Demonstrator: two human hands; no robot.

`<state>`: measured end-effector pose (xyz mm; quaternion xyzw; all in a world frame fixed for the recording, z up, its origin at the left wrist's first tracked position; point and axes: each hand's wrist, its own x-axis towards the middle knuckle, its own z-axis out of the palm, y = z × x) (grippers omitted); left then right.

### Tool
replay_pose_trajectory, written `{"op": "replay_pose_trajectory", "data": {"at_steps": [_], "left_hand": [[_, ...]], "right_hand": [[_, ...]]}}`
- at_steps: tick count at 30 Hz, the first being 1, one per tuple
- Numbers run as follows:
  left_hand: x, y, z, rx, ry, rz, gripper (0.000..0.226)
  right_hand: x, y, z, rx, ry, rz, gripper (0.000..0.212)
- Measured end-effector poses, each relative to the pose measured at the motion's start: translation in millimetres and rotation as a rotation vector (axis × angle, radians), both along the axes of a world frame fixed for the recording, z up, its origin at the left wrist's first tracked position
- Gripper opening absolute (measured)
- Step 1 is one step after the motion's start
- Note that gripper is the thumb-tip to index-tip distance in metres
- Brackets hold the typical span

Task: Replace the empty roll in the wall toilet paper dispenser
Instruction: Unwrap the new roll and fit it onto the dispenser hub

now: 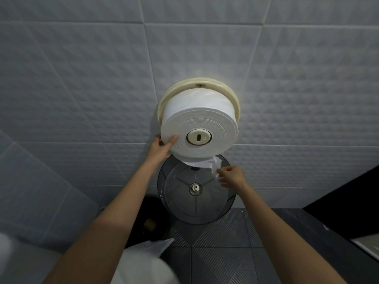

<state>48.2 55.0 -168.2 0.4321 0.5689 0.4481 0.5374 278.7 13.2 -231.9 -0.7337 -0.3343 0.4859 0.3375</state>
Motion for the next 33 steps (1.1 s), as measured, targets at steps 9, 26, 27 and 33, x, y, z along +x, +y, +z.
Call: {"op": "replay_pose_trajectory", "data": {"at_steps": [9,26,27,33], "left_hand": [[2.2,-1.3,-1.4,0.080,-0.034,-0.010,0.060],[-4.3,10.6,4.7,0.203,0.174,-0.050,0.076],[-3.5,10.2,4.2,0.204,0.160,-0.049,0.076],[-0.2,-6.4,-13.3,0.134,0.133,-0.002,0.076]], "right_hand": [[-8.7,-7.7,29.5,0.503,-0.008,-0.010,0.062],[-21.9,15.0,56.6,0.675,0.077,-0.067,0.062],[-21.8,14.7,57.2,0.674,0.073,-0.064,0.062],[-19.5,5.5,48.1,0.656,0.050,-0.056,0.068]]}}
